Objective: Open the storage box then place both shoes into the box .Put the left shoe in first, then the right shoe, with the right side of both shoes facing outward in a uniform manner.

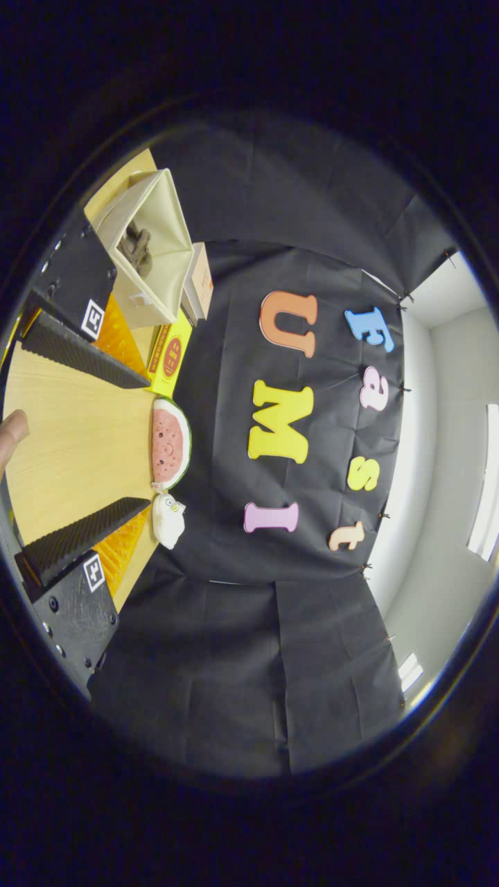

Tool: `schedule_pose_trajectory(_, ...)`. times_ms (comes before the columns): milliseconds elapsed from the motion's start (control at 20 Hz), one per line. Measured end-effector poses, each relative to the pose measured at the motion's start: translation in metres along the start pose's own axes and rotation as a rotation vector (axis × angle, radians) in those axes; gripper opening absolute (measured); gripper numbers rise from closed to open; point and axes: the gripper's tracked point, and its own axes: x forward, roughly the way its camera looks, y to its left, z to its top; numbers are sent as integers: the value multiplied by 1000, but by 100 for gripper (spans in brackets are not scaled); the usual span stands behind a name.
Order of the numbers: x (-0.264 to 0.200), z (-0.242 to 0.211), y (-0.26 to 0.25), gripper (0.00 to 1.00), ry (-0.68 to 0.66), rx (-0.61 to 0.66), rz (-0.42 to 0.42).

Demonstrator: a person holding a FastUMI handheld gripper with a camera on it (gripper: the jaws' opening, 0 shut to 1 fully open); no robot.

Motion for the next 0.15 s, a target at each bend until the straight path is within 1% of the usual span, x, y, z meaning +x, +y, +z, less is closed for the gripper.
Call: schedule_pose_trajectory(150, 3, 0, 3, 96, -10, 3, 5)
